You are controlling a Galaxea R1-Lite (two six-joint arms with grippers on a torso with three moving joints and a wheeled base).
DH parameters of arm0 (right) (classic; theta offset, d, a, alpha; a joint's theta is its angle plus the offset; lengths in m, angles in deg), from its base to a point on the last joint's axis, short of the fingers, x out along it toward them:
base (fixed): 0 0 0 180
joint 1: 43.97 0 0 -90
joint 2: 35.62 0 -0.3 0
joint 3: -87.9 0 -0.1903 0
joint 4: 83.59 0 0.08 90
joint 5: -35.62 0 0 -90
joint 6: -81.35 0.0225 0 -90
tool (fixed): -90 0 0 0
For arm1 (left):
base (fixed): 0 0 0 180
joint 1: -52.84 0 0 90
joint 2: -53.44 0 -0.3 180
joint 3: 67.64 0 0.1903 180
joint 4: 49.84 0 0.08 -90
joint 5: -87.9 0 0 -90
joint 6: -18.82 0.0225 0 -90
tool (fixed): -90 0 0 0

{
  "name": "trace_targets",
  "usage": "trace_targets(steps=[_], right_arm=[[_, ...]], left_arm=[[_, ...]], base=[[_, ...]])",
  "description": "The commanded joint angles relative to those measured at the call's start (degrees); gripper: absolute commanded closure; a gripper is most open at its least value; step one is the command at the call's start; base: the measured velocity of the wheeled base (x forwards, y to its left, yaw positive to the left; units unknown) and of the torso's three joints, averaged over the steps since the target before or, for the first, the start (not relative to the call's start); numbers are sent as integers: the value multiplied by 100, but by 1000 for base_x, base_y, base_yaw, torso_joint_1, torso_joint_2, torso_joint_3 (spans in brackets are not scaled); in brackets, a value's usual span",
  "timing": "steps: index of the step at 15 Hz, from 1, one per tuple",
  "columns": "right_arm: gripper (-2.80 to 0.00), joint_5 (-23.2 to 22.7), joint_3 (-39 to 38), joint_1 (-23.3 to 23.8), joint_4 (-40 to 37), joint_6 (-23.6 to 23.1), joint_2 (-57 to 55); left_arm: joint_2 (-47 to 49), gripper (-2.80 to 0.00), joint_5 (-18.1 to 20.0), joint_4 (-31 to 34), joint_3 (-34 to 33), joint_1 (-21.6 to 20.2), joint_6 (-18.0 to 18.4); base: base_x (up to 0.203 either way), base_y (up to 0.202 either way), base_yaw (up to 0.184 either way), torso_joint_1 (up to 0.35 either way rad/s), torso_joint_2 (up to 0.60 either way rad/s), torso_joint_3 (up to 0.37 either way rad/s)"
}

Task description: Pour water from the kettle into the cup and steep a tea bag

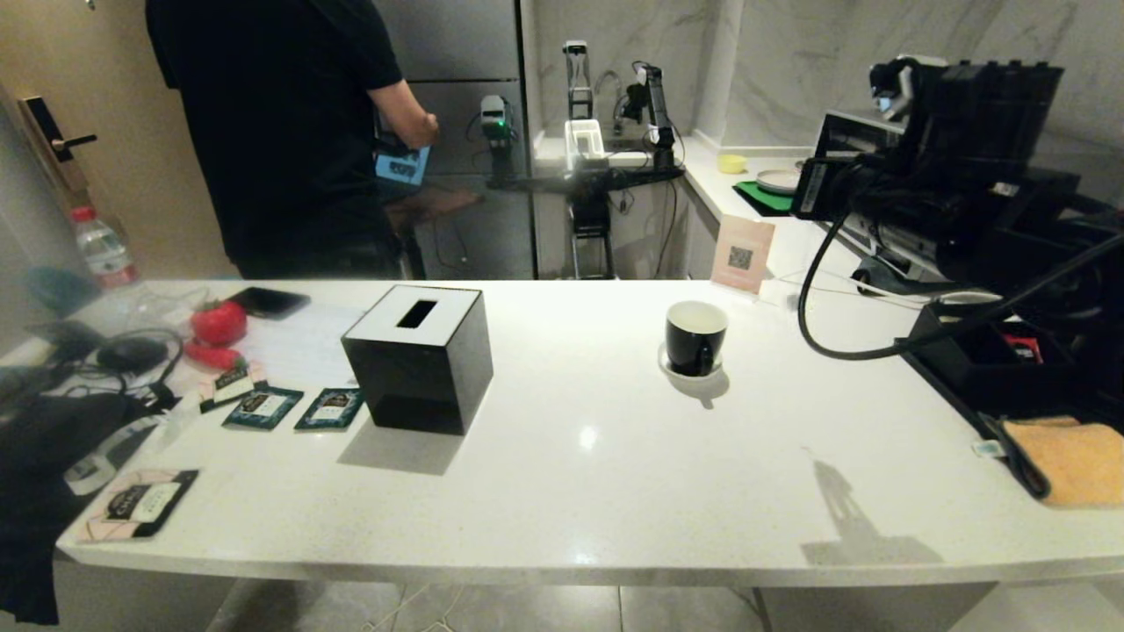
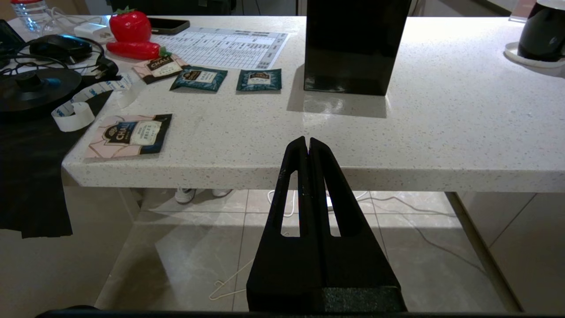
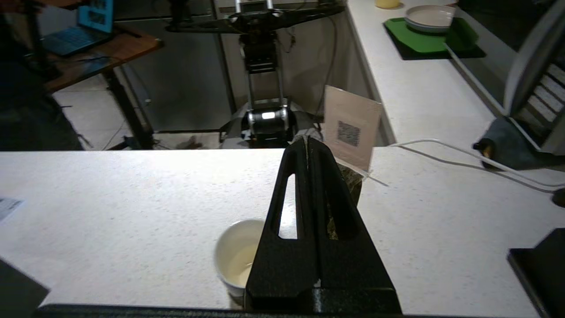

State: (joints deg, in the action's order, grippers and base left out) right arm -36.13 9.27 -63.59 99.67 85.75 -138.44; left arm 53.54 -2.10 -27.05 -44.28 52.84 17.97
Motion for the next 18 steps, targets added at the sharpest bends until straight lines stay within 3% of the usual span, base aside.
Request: trace_targets(steps=[1,11,18], right_arm=[[0,12,-1,-219,13,-1,-10],[0,3,-263,-629,137,-1,82],[0,29,-341,-1224,159,-18,121]], left_arm=[[-1,0,0,-3,0,0,-3],[-1,0,0,-3,0,0,-3],[-1,0,0,-3,0,0,-11]], base=[[0,0,0,0,0,0],[0,0,0,0,0,0],[0,0,0,0,0,0]])
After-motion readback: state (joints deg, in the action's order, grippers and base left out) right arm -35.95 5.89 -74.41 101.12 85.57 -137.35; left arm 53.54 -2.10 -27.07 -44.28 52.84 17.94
